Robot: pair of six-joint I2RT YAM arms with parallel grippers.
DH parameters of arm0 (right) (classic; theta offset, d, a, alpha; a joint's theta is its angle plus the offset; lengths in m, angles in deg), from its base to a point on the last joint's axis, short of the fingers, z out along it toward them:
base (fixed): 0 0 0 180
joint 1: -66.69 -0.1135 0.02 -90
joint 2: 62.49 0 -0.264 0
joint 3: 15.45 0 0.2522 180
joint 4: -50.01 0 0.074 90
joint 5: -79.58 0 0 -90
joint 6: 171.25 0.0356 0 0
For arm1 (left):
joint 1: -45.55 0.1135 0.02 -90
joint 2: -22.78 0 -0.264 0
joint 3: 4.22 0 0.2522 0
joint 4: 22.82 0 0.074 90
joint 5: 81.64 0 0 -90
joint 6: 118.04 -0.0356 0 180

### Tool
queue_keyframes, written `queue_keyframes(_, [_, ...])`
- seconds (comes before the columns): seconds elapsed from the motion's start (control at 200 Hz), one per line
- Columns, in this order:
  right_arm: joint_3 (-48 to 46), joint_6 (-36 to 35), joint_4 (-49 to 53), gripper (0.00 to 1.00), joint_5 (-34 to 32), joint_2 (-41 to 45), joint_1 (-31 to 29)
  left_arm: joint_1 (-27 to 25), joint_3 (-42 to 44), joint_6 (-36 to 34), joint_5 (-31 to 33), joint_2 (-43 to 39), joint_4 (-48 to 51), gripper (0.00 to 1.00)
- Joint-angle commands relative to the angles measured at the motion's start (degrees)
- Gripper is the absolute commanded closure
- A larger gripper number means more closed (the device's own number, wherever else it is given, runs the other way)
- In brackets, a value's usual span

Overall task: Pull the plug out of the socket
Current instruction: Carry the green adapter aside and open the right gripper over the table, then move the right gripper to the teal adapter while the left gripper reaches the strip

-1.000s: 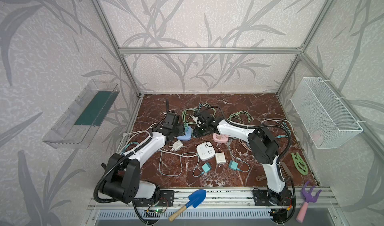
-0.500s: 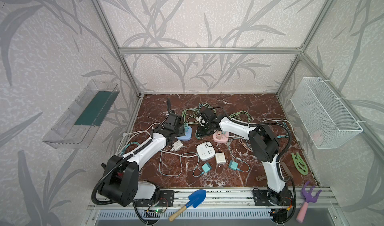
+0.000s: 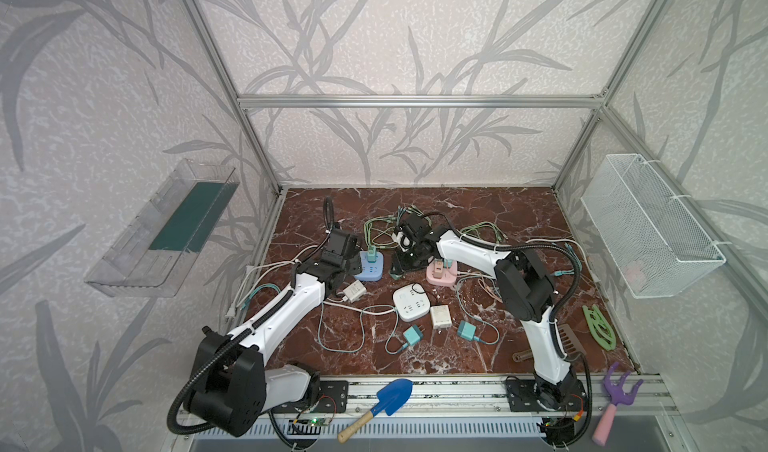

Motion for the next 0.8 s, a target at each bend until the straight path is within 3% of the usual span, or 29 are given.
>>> queue_keyframes(0.0, [3.27,-1.85,4.33,0.41,-0.54,-0.35,1.11,-0.40,0.98,2.67,0.16,-3.98,2.72,0.31])
queue_keyframes(0.265, [5.85,-4.66,9.37,0.39,-2.91,-0.49,1.22,-0.78,-2.69,0.83,3.99,-9.84,5.46,0.32])
queue_keyframes(0.595, [12.98,-8.17,18.02,0.37,-5.93,-1.79,1.26,-4.26,-5.98,-0.20,1.32,-4.63,3.79,0.34])
queue_keyframes(0.795, [25.27,-12.58,29.03,0.37,-9.92,-7.08,1.34,-5.95,-7.64,-1.29,1.50,-1.58,2.94,0.34])
